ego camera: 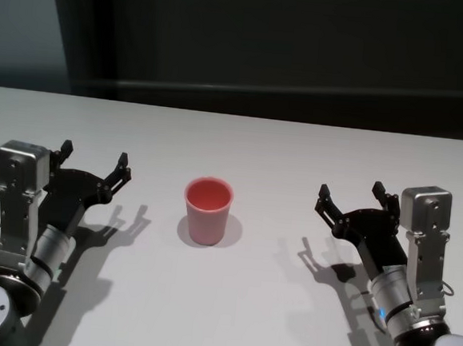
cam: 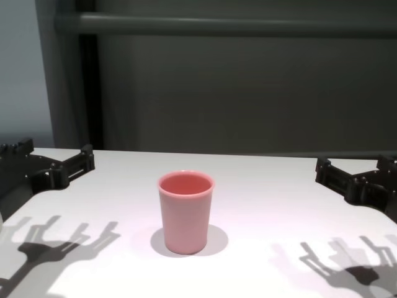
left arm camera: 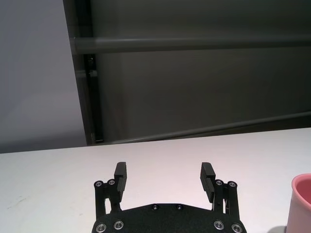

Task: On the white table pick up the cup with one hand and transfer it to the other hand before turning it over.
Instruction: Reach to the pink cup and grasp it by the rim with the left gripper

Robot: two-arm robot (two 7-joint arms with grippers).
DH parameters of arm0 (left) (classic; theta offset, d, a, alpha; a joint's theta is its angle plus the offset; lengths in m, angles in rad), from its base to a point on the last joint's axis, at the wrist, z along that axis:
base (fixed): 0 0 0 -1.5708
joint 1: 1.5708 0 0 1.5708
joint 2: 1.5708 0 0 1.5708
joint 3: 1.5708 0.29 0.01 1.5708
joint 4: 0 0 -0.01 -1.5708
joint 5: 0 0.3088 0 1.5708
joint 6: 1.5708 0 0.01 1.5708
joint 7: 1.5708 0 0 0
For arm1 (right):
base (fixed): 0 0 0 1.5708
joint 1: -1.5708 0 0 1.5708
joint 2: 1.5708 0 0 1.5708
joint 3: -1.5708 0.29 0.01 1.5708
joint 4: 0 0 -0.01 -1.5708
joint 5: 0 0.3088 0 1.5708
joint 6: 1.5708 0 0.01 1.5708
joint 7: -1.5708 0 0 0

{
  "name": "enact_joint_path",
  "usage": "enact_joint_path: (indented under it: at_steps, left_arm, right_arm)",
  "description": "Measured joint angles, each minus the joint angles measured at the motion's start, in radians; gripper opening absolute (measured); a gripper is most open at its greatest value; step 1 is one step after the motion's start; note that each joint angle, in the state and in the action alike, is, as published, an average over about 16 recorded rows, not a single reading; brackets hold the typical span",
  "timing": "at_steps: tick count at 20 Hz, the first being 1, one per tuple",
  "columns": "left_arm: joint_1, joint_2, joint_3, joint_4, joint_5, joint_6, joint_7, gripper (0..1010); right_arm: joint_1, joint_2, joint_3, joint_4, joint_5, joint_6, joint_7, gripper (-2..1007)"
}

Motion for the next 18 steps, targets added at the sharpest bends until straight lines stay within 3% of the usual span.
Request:
enact_joint_path:
  at_steps: [18]
  left_arm:
    - [0.000, 0.000, 0.000, 0.000, 0.000, 0.000, 0.000, 1001]
  right_arm:
    - [0.000, 0.000, 0.000, 0.000, 0.000, 0.000, 0.000, 1002]
